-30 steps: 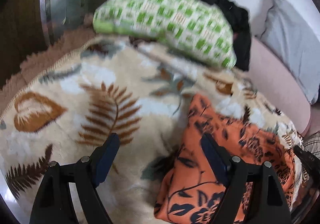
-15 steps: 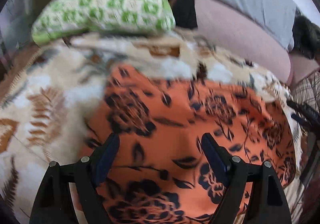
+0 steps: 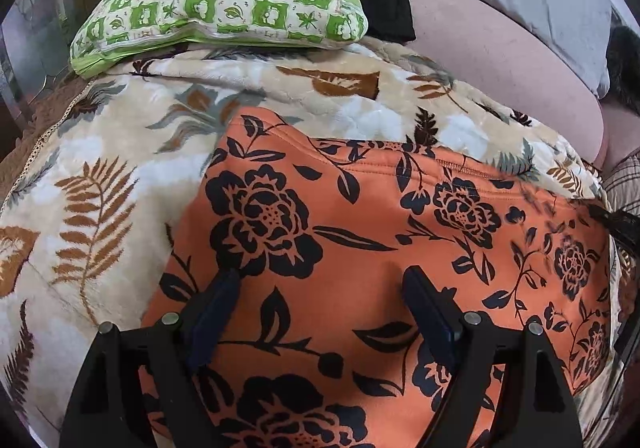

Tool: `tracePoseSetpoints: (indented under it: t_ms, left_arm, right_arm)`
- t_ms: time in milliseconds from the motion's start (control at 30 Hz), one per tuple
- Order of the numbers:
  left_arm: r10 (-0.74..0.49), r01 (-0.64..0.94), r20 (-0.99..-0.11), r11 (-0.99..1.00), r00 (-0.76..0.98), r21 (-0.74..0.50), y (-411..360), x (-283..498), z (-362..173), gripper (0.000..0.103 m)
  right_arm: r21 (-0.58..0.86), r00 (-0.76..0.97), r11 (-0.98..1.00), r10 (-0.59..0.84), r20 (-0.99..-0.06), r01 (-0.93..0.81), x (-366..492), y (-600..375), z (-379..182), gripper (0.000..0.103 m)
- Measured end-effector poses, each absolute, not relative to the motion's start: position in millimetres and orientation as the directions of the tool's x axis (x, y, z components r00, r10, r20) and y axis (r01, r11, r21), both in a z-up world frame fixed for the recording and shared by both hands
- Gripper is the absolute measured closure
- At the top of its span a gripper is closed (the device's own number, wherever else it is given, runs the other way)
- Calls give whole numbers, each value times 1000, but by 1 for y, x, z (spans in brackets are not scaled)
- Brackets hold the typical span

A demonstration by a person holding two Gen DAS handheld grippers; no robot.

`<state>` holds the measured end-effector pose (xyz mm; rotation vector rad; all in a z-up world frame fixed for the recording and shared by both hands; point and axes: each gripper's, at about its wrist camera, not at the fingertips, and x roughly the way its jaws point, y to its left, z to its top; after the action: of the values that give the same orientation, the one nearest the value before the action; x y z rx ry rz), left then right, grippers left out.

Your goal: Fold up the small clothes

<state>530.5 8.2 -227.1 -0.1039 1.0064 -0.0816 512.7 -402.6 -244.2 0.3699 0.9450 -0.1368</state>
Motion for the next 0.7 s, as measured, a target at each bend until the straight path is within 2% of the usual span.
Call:
tracePoseSetpoints:
  t_ms: [67, 167, 267, 433, 600, 700]
  left_arm:
    - [-112, 4, -834, 991, 539, -130, 11, 530, -226, 19]
    - [-118, 0, -834, 990, 539, -140, 14, 529, -226, 19]
    - [-102, -3, -834, 992, 542, -123, 16, 529, -227, 19]
    - [-72, -19, -829, 995, 554, -98, 23, 526, -226, 19]
    - [-30, 7, -816, 999, 578, -32, 13, 521, -223, 19]
    - [-19, 7, -817, 1000, 576, -19, 11, 519, -225, 19]
  right_arm:
    - [250, 604, 908, -4, -797, 335, 502, -420, -239, 95]
    - [256, 561, 873, -23, -827, 414, 495, -431, -254, 95]
    - [336, 576, 831, 23, -817, 444, 488, -433, -257, 94]
    - [380, 664, 833, 20, -747, 403, 457, -423, -229, 93]
    - [257, 719, 926, -21, -695, 276, 415, -391, -193, 93]
    - [251, 723, 929, -25, -690, 271, 404, -391, -183, 93]
